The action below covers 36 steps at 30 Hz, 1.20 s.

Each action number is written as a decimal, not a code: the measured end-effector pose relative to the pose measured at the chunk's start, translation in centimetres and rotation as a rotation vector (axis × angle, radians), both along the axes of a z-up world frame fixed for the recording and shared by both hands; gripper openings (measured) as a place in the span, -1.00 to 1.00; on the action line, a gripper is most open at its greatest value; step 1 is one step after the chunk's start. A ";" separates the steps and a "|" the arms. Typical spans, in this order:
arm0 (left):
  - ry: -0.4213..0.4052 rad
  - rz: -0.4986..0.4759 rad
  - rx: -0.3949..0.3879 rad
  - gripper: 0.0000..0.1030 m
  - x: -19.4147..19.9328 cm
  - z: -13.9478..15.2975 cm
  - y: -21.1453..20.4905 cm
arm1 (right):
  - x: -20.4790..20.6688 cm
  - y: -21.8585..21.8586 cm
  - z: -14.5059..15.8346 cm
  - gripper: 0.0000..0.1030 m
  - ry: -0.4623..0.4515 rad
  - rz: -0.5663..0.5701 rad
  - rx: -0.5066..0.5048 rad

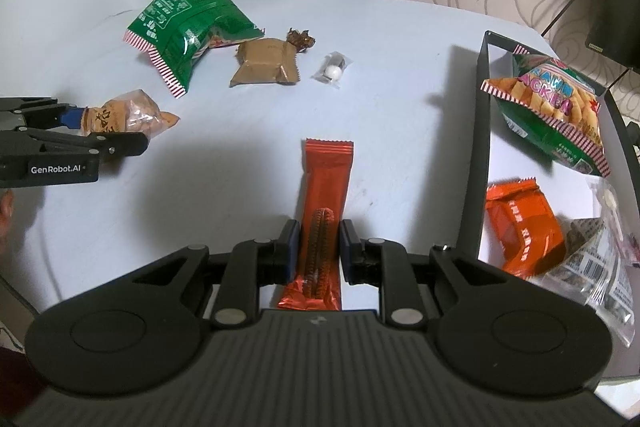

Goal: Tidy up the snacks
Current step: 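Close left gripper on the tan pastry bag and lift it, then carry the pastry bag and red stick snack over the black box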

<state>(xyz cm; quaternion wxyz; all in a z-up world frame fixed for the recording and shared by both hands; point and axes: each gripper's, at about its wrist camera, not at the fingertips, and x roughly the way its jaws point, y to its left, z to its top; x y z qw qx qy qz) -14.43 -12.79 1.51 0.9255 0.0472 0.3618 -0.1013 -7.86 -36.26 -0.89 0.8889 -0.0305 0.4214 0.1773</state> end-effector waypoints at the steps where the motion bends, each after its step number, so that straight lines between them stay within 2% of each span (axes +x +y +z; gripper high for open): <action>1: 0.002 0.000 -0.003 0.04 -0.1 0.0 0.0 | -0.1 0.0 0.0 -0.52 0.004 0.001 0.005; 6: 0.012 -0.008 -0.017 -0.05 -0.6 0.3 0.2 | -1.2 0.4 0.3 -0.52 0.034 0.014 0.059; 13: 0.011 -0.023 -0.021 -0.08 -1.0 0.6 -0.1 | -2.0 -0.5 1.8 -0.52 0.059 -0.010 0.222; 23: -0.001 -0.052 -0.015 -0.08 -0.7 1.4 -1.3 | -3.6 -0.8 3.5 -0.52 0.038 -0.004 0.276; 36: -0.034 -0.133 -0.015 -0.08 0.1 2.5 -5.0 | -5.2 -3.7 5.5 -0.52 -0.012 -0.052 0.317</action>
